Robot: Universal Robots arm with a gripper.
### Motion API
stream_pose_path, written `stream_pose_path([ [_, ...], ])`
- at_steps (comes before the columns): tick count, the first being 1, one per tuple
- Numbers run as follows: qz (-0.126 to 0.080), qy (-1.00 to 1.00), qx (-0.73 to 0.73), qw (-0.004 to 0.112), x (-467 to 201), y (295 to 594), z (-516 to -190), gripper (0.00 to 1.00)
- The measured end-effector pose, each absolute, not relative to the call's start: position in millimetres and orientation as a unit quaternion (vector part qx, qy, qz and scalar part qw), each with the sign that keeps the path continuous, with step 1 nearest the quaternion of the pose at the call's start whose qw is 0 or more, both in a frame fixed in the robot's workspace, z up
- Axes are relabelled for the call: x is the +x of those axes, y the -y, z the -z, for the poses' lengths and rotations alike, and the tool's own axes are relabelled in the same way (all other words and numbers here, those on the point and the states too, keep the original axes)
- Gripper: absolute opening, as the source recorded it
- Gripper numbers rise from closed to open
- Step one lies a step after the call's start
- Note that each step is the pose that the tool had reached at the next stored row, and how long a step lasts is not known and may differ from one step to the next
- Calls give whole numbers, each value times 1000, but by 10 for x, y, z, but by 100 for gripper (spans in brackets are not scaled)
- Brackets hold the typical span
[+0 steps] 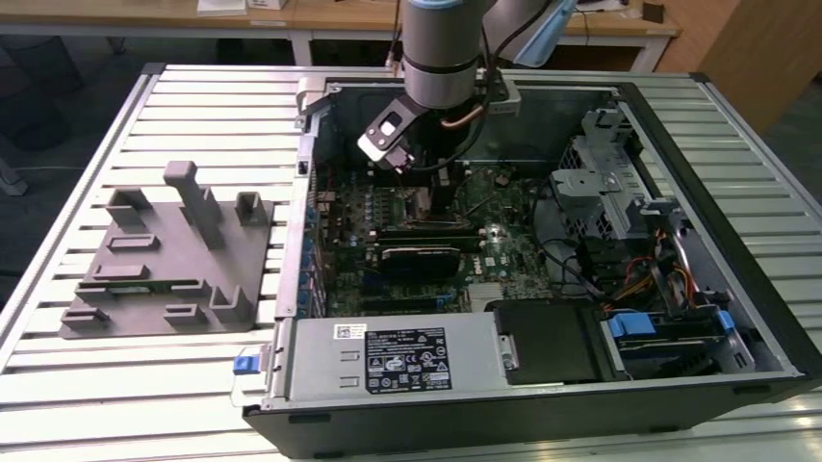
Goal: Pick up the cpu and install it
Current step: 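Place the cpu into insertion slot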
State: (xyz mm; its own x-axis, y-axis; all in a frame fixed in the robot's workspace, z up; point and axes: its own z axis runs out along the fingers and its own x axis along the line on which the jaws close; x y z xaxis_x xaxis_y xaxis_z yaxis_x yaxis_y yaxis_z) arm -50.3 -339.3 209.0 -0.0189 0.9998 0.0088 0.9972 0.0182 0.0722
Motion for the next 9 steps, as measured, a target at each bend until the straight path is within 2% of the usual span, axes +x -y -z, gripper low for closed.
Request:
stream_pose_path([
  [9,-29,-713,700,22,-531,3393,-2018,53],
])
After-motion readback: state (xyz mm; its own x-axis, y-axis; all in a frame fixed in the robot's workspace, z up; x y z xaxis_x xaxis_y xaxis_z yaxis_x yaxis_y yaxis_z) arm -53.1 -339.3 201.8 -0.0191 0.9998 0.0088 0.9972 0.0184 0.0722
